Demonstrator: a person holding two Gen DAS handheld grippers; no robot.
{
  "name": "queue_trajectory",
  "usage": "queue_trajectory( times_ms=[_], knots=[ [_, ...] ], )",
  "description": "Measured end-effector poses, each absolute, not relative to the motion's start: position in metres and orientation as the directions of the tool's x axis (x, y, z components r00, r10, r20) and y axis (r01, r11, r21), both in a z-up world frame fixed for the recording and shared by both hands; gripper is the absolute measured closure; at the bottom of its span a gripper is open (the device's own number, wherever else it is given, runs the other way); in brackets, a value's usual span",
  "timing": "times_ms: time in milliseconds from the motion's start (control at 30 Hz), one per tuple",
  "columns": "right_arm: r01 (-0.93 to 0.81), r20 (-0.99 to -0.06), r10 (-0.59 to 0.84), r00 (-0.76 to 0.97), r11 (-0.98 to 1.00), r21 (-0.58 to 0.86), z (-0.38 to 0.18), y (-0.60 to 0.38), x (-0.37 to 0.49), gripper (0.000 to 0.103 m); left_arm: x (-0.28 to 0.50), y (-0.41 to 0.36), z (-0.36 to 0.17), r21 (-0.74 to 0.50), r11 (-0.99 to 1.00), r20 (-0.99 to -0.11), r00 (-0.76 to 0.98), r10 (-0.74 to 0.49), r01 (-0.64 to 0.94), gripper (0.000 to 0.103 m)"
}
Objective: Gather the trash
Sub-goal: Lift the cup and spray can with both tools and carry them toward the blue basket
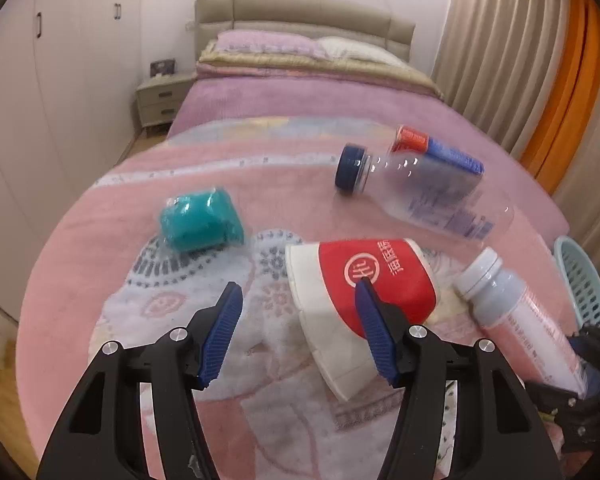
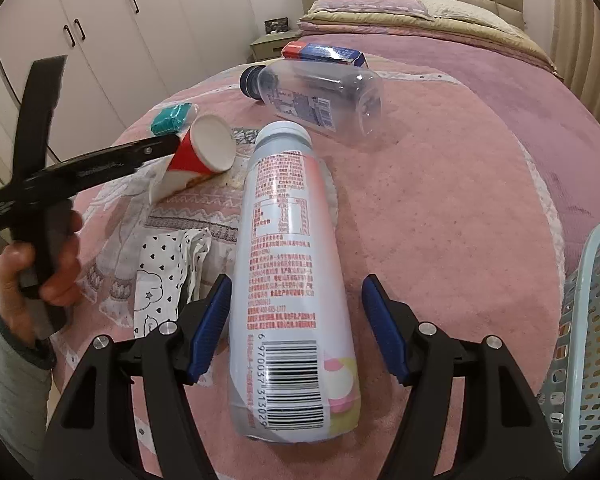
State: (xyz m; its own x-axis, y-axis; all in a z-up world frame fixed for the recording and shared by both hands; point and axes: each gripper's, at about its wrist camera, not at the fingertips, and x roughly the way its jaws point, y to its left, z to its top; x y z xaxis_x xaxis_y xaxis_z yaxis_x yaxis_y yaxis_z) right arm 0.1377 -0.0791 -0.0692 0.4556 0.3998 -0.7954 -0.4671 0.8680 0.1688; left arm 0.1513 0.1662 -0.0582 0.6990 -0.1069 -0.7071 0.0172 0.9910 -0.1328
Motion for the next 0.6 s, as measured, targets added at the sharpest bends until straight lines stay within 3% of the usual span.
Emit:
queue_trajectory(
  times_ms=[67,267,367,433,567,600],
  knots=[
    [-0.472,-0.794,0.402,0.457,0.866,0.166,-0.069,-0.080,0.137,0.039,0.148,0.164,-0.058,-0.181,0.982,-0.713,0.681,-0.168,0.052,0.046],
    [-0.471,-0.790,0.395,0.468,0.868,0.155,-0.071,-0.076,0.137,0.039,0.134,0.138,-0.057,-0.146,0.979,-0.703,0.682,-0.202,0.140,0.048],
    [-0.476,-0.791,0.385,0.475,0.869,0.137,-0.071,-0.073,0.135,0.039,0.131,0.131,-0.058,-0.158,0.973,-0.694,0.682,-0.233,0.171,0.064],
    [-0.477,-0.790,0.387,0.475,0.868,0.138,-0.071,-0.073,0.135,0.039,0.130,0.122,-0.059,-0.141,0.970,-0.695,0.679,-0.238,0.195,0.081],
    [-0.472,-0.783,0.408,0.469,0.865,0.168,-0.071,-0.075,0.136,0.040,0.126,0.108,-0.058,-0.127,0.966,-0.691,0.679,-0.248,0.224,0.094],
    [-0.467,-0.781,0.410,0.471,0.867,0.173,-0.071,-0.076,0.136,0.044,0.124,0.105,-0.057,-0.131,0.963,-0.684,0.681,-0.261,0.237,0.097]
  ],
)
